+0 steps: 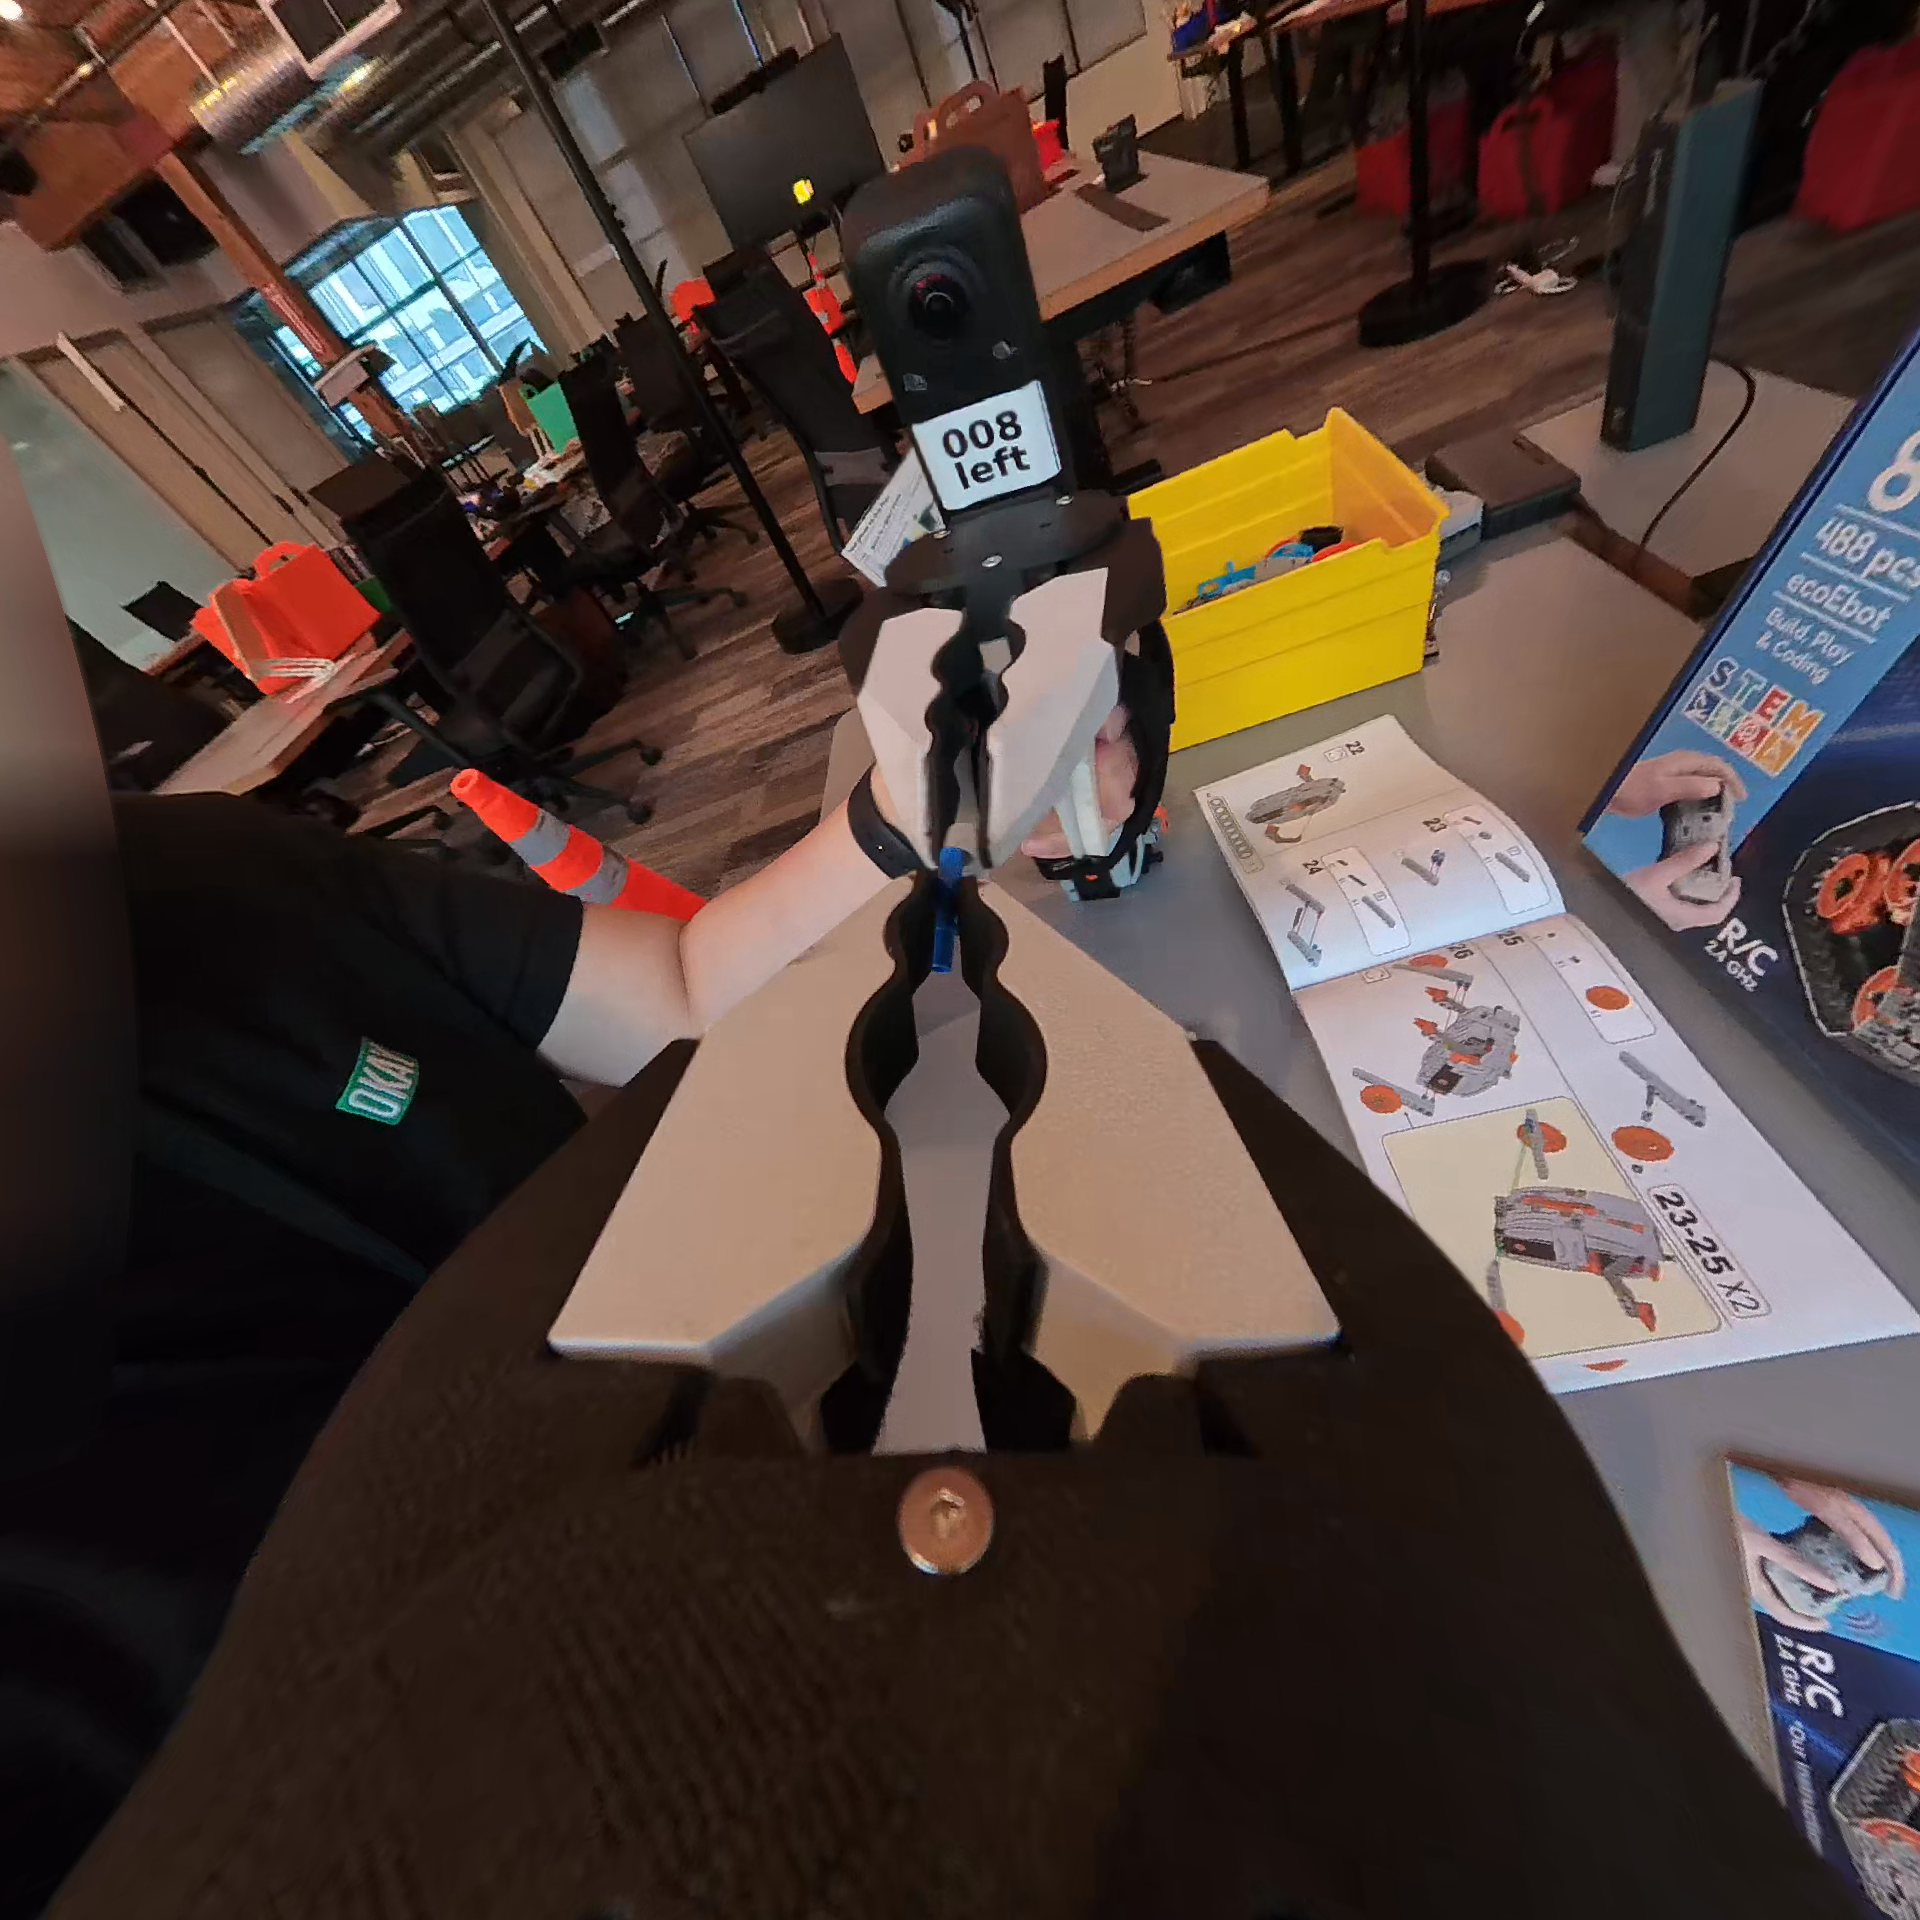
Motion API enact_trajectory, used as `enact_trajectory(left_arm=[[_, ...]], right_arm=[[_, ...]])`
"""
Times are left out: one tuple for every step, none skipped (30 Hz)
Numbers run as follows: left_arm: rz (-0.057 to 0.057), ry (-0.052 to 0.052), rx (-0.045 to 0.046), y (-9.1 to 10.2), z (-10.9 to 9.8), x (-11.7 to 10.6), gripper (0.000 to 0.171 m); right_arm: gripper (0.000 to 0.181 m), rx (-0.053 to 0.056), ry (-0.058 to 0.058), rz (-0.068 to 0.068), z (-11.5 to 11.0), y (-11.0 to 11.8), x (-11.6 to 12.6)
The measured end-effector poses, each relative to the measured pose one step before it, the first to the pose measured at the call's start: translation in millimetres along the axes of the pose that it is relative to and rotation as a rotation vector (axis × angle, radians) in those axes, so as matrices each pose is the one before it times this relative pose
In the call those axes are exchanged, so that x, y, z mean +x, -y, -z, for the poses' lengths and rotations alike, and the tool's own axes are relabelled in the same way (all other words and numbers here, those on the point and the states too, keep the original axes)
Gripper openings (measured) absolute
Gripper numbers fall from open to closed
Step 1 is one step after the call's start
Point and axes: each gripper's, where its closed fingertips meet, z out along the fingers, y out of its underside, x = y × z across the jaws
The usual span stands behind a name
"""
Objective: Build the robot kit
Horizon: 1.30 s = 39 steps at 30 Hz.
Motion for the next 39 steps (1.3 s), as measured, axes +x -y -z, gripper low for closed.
enact_trajectory(left_arm=[[0.0,-0.0019,0.00608,0.85,-0.33,0.31,0.005],[-0.0001,-0.0032,0.00217,0.23,-0.17,0.21,0.006],[0.0014,-0.0047,0.00014,-0.25,0.08,0.53,0.006],[-0.0005,0.0018,-0.00217,-0.5,0.07,-0.34,0.006],[-0.0003,0.0029,-0.00322,-0.54,0.08,-0.6,0.006],[0.0025,-0.0028,-0.00493,-0.9,-0.01,0.4,0.006],[0.0022,-0.0029,-0.00677,-0.97,-0.21,0.4,0.005],[0.0043,-0.0012,-0.0083,-1.35,-0.02,0.1,0.006],[0.008,0.0002,-0.01262,-1.92,-0.01,-0.16,0.006],[0.0091,0.0025,-0.01418,-2.29,0.0,-0.69,0.006],[0.007,0.0012,-0.01204,-2.16,0.16,-0.67,0.006],[0.0098,0.0,-0.00931,-1.64,0.25,-0.49,0.006],[0.0121,-0.0003,-0.00901,-1.53,0.24,-0.61,0.006],[0.0098,0.0032,-0.00457,-0.81,0.43,-1.16,0.006],[0.0078,0.0026,-0.00027,-0.25,0.55,-0.95,0.006],[0.0052,-0.0012,0.00504,0.82,0.79,-0.19,0.006],[0.0037,-0.0017,0.00647,1.0,0.85,-0.06,0.006],[0.0032,-0.0002,0.00672,1.04,0.61,-0.29,0.006],[0.0035,-0.0044,0.00971,1.38,0.31,0.27,0.006],[0.0063,-0.0065,0.0207,2.82,0.35,0.4,0.006],[0.0049,-0.0075,0.02538,3.44,0.36,0.45,0.005],[0.0002,-0.006,0.01894,2.35,-0.01,0.32,0.005],[-0.0004,-0.0019,0.01241,1.38,-0.13,-0.21,0.005],[0.002,-0.0007,0.00791,0.76,-0.28,-0.4,0.005],[0.0038,-0.0028,0.00776,0.68,-0.37,-0.26,0.005],[0.0077,-0.006,0.00941,0.87,-0.48,0.23,0.006],[0.0123,-0.0079,0.00595,0.39,-0.43,0.27,0.006],[0.0109,-0.0056,-0.00227,-0.73,-0.25,0.02,0.006],[0.0019,-0.0008,-0.00802,-1.57,-0.11,-0.41,0.006],[-0.0005,-0.0004,-0.01175,-2.18,0.18,-0.21,0.006],[0.0059,-0.0031,-0.01618,-2.49,0.44,0.24,0.006],[0.0104,-0.0019,-0.01876,-2.73,0.7,0.0,0.006],[0.0077,0.0003,-0.02141,-3.07,1.03,-0.09,0.006],[0.0021,0.0022,-0.02215,-3.25,0.88,-0.07,0.006],[0.0012,0.0065,-0.02073,-3.05,0.96,-0.65,0.006],[-0.0004,0.0087,-0.01581,-2.27,0.92,-1.02,0.006],[0.0004,0.006,-0.0133,-2.11,0.73,-0.63,0.005],[-0.0004,0.0046,-0.01583,-2.34,0.38,-0.49,0.006],[-0.0015,0.0051,-0.0173,-2.75,-0.14,-0.53,0.006]], right_arm=[[0.004,0.0002,-0.0002,-0.0069,-0.71,-0.52,1.25],[0.004,-0.0024,0.0136,-0.0065,-0.71,-0.78,-1.07],[0.004,0.0007,0.0097,-0.0059,-0.25,-0.22,-0.62],[0.004,-0.0011,0.0005,-0.0036,-0.17,-0.46,0.58],[0.004,-0.0014,-0.0042,0.0023,-0.17,-0.53,0.87],[0.004,-0.0054,-0.0005,0.0038,-0.29,-0.98,0.0],[0.004,-0.0097,-0.0007,0.0002,-0.66,-1.54,-0.02],[0.004,-0.008,-0.0037,0.0028,-0.27,-1.26,0.2],[0.004,-0.0122,-0.0075,0.0039,-0.4,-1.92,0.89],[0.004,-0.0127,-0.0115,0.0039,-0.48,-2.04,1.45],[0.004,-0.0107,-0.0087,0.0019,-0.62,-1.84,1.17],[0.004,-0.0079,-0.0054,0.0013,-0.73,-1.53,1.05],[0.004,-0.0079,-0.0043,0.0025,-0.8,-1.41,0.92],[0.004,-0.0027,-0.0086,0.0066,-0.46,-0.41,1.34],[0.003,0.0004,-0.0108,0.0119,-0.59,0.17,1.07],[0.004,0.0038,-0.0083,0.0166,-0.61,0.92,0.17],[0.003,0.0023,-0.0082,0.013,-0.56,0.85,-0.15],[0.003,0.001,-0.0117,0.013,-0.63,0.74,0.29],[0.003,-0.0036,-0.0075,0.0136,-0.65,0.05,-0.52],[0.003,0.0086,-0.0095,0.0173,-0.16,2.04,-0.58],[0.003,0.0154,-0.0108,0.0161,0.45,3.21,-0.61],[0.003,0.0057,-0.0098,0.0104,0.46,1.89,-0.38],[0.003,0.0029,-0.0137,0.013,0.46,1.24,0.2],[0.004,0.0008,-0.0129,0.0119,0.45,0.53,0.57],[0.003,0.0008,-0.0062,0.0047,0.36,0.4,0.24],[0.003,0.0048,0.0012,-0.0001,0.51,0.81,-0.3],[0.003,0.003,0.0055,-0.0017,0.38,0.21,-0.53],[0.003,-0.0041,0.0044,-0.002,-0.01,-0.86,-0.1],[0.003,-0.0081,0.0011,-0.0018,-0.42,-1.65,0.37],[0.003,-0.0107,0.0022,0.0002,-0.7,-2.01,0.13],[0.003,-0.0116,0.0046,0.0015,-1.13,-2.11,-0.26],[0.003,-0.013,0.0032,-0.0005,-1.52,-2.3,-0.1],[0.003,-0.0139,0.0001,0.0014,-1.75,-2.39,0.07],[0.003,-0.018,0.0002,0.0058,-2.3,-2.94,-0.06],[0.003,-0.0147,-0.0037,0.0027,-2.03,-2.4,0.71],[0.003,-0.0112,-0.0039,-0.0017,-1.8,-1.82,0.95],[0.003,-0.0068,-0.0007,-0.0015,-1.48,-1.36,0.41],[0.003,-0.0122,-0.0003,-0.0011,-1.42,-2.07,0.4],[0.003,-0.0152,-0.0027,0.0049,-1.31,-2.41,0.24]])
